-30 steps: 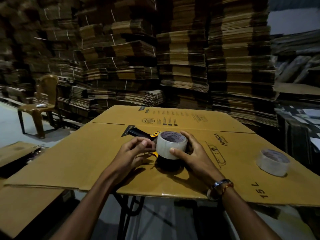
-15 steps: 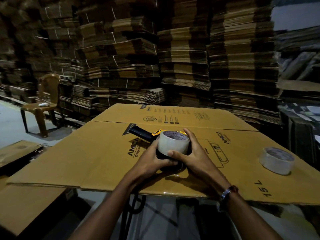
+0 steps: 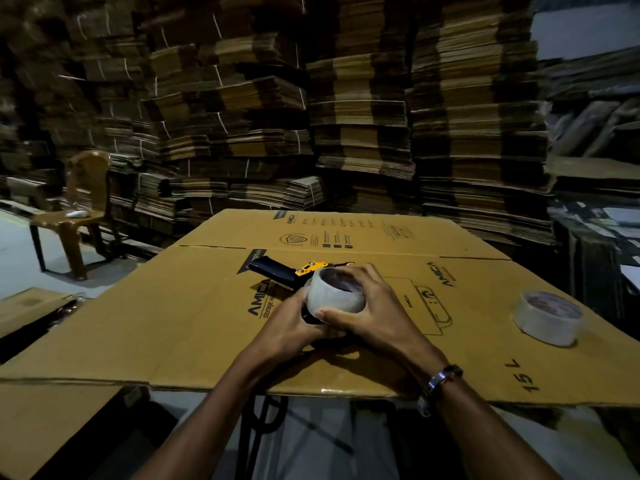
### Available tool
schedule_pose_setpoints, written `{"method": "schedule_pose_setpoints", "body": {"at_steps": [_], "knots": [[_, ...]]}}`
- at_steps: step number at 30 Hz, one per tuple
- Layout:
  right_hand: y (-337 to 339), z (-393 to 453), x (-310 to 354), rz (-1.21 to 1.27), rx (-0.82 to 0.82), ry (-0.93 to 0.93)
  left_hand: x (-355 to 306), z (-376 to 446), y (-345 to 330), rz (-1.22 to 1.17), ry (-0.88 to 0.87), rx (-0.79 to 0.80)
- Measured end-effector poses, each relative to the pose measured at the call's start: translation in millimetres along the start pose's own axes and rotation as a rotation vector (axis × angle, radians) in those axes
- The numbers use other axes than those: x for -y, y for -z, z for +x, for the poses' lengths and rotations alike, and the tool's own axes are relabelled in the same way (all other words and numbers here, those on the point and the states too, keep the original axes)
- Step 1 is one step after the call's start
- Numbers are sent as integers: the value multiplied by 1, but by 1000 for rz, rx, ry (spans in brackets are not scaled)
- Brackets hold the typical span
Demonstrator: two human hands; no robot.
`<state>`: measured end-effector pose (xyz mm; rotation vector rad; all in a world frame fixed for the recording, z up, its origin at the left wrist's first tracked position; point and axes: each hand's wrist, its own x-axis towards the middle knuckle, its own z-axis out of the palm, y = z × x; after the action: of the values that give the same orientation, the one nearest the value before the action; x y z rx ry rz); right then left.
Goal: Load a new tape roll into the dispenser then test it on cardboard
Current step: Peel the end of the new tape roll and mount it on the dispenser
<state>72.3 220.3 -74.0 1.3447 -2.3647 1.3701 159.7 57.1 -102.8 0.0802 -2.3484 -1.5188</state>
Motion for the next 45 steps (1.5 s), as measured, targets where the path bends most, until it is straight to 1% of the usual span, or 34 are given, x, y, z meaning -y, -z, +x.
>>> {"method": "schedule_pose_setpoints", "body": {"at_steps": [4,9,12,16,18,22,25,28,31,37,41,45], "knots": [[1,1,1,-103,16,44,1,-1,-1,1,-9,1],[4,2,3,-168,39,74,2,2,0,20,-7,5],[9,6,7,-216,87,49,2,3,-1,24,2,-3],[16,19,12,-292,208,-10,4,4,-1,15,18,0],[15,23,13,-294,225,-30,5,5,0,20,20,8],[9,19,9,-373,195,42,4,6,2,36,15,25],[5,10,7,-358,138,92,9,7,2,80,0,9],[4,5,9,-394,138,122,14,8,2,129,-13,-17],[2,3,13,-449,128,142,14,7,4,127,-27,7],[-4,-2,16,-445,73,102,11,7,5,99,-26,52],[-5,-1,19,-444,59,69,18,8,3,96,12,20],[-4,3,17,-448,96,52,26,14,-2,178,26,-5]]}}
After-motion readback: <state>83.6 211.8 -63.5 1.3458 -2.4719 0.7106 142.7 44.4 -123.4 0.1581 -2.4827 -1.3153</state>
